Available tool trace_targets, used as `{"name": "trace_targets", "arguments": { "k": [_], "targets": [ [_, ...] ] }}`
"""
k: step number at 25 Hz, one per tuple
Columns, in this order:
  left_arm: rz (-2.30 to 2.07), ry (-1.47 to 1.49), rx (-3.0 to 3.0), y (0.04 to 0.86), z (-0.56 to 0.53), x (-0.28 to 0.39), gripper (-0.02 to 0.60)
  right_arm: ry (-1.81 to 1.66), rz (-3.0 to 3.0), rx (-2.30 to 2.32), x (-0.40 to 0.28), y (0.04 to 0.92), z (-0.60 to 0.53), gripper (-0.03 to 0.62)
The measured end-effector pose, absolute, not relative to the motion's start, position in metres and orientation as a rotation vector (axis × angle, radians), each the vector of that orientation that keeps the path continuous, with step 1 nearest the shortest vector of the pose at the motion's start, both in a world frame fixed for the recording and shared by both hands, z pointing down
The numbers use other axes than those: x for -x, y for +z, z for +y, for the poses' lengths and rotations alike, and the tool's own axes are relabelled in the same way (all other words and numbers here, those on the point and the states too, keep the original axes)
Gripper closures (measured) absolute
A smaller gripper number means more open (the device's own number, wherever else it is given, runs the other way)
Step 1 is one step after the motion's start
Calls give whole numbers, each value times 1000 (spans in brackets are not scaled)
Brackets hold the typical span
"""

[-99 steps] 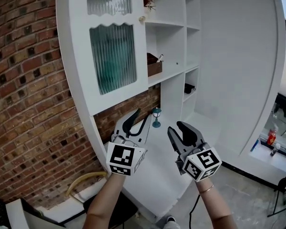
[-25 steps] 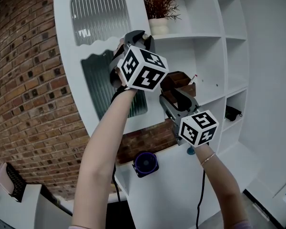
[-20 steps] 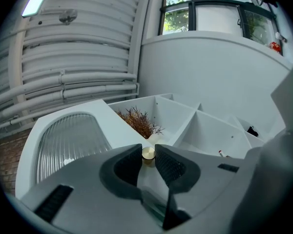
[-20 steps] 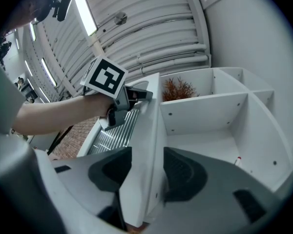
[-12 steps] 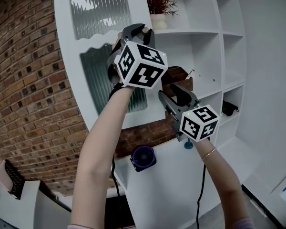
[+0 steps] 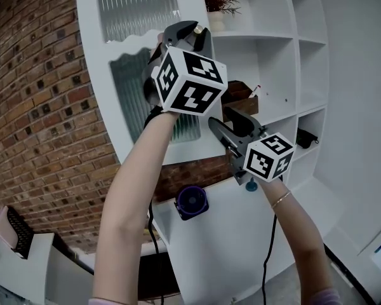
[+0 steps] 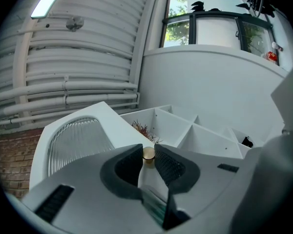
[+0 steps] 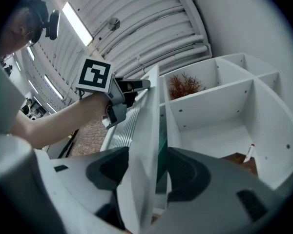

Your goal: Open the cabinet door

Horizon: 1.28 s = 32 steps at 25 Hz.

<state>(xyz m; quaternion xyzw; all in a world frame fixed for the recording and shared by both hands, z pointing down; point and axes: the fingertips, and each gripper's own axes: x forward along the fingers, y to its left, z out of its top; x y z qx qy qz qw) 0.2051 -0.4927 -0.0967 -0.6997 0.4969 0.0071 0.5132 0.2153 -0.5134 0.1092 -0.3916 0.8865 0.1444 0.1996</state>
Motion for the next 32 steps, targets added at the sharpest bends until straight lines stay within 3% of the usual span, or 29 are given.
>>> {"name": "trace_targets", "arguments": {
  "k": [11,18,32],
  "targets": [
    [1176,71,1759,-98,-472,-200,509,362,2539,966,-199,111,-492,363],
    [1173,97,1772,-98,-458,-198,509,445,2538,1057,-203,113,-481,431],
    [1123,193,1828,-101,-413,-181,509,464,2518,1167,-193,110,-435,467]
  ]
}}
